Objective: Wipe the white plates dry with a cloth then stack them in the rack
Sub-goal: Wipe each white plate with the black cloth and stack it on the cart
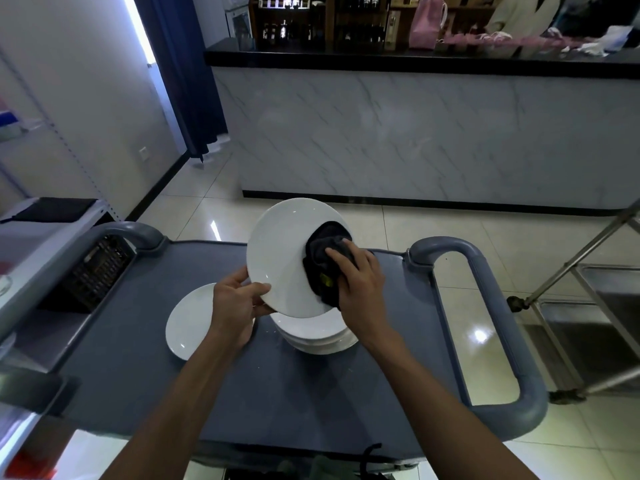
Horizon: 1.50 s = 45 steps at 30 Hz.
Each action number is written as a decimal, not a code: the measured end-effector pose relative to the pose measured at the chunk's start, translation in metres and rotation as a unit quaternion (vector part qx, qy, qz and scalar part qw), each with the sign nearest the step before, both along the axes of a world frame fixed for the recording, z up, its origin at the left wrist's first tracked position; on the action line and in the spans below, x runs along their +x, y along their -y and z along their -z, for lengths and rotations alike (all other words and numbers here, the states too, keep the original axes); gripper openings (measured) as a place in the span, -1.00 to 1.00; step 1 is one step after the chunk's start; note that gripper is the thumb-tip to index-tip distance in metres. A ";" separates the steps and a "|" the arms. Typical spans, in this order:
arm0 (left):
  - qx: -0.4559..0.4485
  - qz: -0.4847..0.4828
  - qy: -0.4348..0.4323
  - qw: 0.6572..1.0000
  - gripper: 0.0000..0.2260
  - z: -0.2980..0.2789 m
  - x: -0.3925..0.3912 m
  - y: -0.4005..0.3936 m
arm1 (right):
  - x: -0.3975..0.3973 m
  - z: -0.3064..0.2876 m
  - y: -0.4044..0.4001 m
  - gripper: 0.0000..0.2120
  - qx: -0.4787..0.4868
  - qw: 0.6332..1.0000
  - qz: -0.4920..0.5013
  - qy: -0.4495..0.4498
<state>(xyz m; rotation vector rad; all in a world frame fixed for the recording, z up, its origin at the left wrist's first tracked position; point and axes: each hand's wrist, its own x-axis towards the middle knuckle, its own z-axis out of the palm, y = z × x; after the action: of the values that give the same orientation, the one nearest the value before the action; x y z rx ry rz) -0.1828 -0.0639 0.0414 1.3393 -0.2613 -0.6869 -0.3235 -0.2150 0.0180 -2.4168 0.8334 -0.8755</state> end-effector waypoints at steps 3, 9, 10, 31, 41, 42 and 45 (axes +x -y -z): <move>0.006 0.027 0.008 1.000 -0.65 0.000 0.000 0.000 | 0.003 -0.010 0.013 -0.52 -0.010 1.000 0.022 0.012; 0.023 0.088 0.031 0.995 -0.62 0.001 0.010 -0.003 | 0.009 -0.028 0.029 -0.51 -0.043 0.997 0.027 0.058; 0.029 0.096 0.040 0.994 -0.61 0.001 0.014 -0.004 | 0.010 -0.030 0.031 -0.49 -0.047 0.997 0.023 0.064; 0.056 0.118 0.126 0.983 -0.58 0.005 0.047 -0.013 | 0.012 -0.041 0.050 -0.34 0.068 0.993 -0.083 0.043; 0.059 0.041 0.053 0.996 -0.78 0.011 0.031 0.005 | 0.015 -0.034 0.037 -0.40 0.014 0.989 -0.026 0.148; 0.029 0.045 0.014 0.998 -0.77 0.010 0.028 0.005 | 0.014 -0.034 0.036 -0.41 -0.001 0.988 -0.018 0.154; -0.056 0.055 -0.112 0.991 -0.65 0.007 0.023 0.006 | 0.010 -0.037 0.034 -0.43 -0.029 0.985 -0.008 0.169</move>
<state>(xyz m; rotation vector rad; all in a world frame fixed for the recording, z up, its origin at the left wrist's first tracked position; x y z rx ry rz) -0.1598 -0.0700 0.0347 1.1360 -0.1913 -0.8949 -0.3130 -0.2490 0.0554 -2.2276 0.6647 -1.2745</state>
